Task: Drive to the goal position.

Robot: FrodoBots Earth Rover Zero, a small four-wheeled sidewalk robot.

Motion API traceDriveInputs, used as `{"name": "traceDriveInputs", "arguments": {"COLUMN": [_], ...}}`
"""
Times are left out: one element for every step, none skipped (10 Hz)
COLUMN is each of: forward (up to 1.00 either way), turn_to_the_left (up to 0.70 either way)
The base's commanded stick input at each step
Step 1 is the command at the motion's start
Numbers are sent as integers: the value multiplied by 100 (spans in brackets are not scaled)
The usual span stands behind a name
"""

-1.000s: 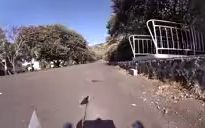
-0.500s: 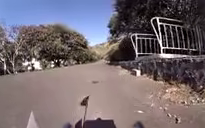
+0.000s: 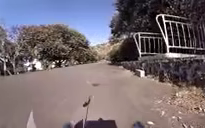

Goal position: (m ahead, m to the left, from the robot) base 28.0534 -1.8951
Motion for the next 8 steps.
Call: {"name": "traceDriveInputs", "arguments": {"forward": [50, 50, 50, 50, 50, 50, 50, 50], "turn_to_the_left": [0, 0, 0, -18, -37, -50, -50, -50]}}
